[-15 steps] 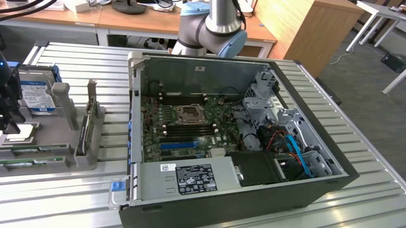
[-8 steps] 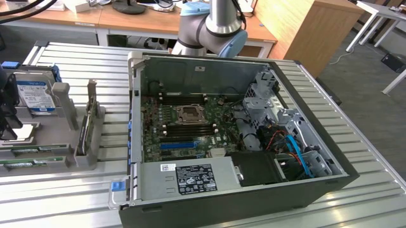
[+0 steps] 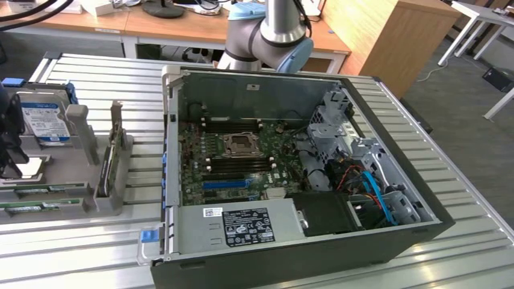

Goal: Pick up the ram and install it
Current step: 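Pick up the ram and move it above insertion slot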

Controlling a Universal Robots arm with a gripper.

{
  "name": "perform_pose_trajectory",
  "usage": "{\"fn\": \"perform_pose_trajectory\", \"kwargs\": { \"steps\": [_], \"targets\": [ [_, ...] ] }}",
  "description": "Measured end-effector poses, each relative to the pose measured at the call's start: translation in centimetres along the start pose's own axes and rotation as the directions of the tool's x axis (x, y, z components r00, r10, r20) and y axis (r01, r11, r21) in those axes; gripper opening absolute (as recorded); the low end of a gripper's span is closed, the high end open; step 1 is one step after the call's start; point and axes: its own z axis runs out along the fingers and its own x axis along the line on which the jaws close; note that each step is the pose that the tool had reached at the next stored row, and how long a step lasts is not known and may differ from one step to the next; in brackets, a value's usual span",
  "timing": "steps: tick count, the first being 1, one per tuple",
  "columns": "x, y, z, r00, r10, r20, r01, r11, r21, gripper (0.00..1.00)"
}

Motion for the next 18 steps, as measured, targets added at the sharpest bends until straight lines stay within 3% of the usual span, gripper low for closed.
{"fn": "perform_pose_trajectory", "kwargs": {
  "steps": [12,18],
  "targets": [
    [0.1,-0.04,1.35,1.0000,0.000,0.0000,0.000,1.0000,0.0001,0.32],
    [0.2,-0.05,1.43,1.0000,0.000,0.0000,0.000,1.0000,0.0000,0.32]
  ]
}}
